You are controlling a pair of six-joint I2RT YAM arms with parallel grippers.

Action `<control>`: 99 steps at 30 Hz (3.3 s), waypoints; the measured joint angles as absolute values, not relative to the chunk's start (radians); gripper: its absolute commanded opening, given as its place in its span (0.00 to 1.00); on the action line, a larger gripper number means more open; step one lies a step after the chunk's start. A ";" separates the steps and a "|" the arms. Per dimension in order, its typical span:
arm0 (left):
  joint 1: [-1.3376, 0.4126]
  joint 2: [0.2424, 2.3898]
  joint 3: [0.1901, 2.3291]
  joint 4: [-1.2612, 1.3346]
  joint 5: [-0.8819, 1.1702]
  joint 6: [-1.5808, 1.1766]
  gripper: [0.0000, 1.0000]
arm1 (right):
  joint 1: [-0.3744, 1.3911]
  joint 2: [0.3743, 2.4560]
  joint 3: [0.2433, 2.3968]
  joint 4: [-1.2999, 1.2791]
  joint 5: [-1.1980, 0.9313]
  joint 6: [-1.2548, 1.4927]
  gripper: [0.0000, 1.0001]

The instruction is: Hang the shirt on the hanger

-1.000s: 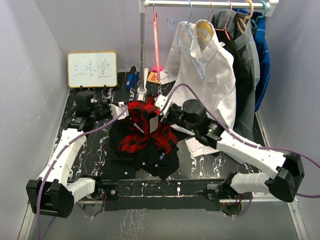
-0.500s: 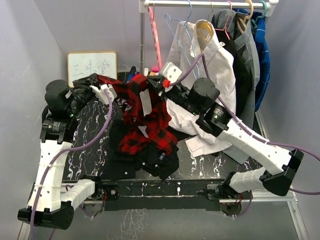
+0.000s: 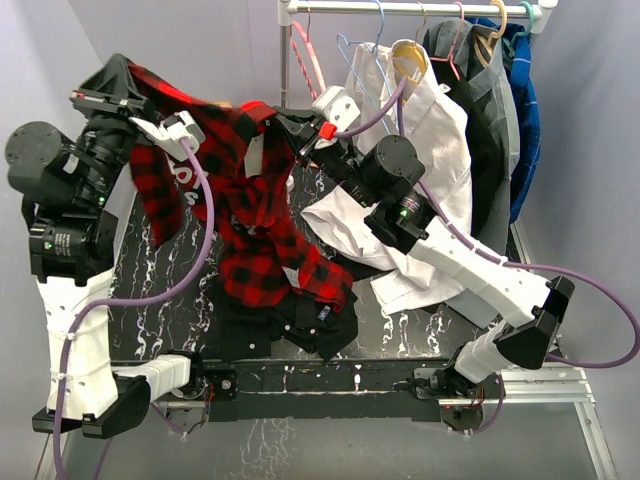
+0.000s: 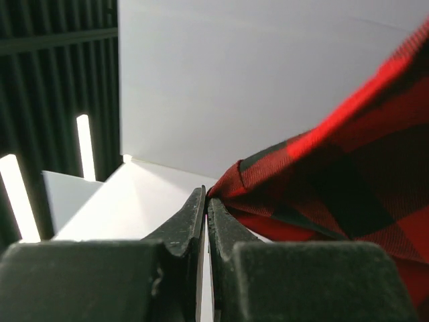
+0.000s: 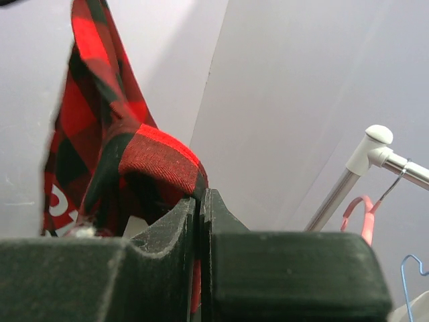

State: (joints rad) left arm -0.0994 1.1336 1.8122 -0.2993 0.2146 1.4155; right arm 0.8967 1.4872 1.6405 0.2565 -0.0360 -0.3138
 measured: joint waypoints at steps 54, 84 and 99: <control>-0.022 1.126 1.399 -0.461 0.467 0.343 0.98 | 0.896 2.017 1.466 0.390 0.440 0.138 0.00; -0.318 1.239 1.054 -0.143 0.054 -0.351 0.78 | 0.847 2.025 1.626 0.243 0.473 0.279 0.00; -0.343 1.239 0.994 -0.085 0.071 -0.322 0.63 | 0.834 2.024 1.626 0.242 0.417 0.353 0.00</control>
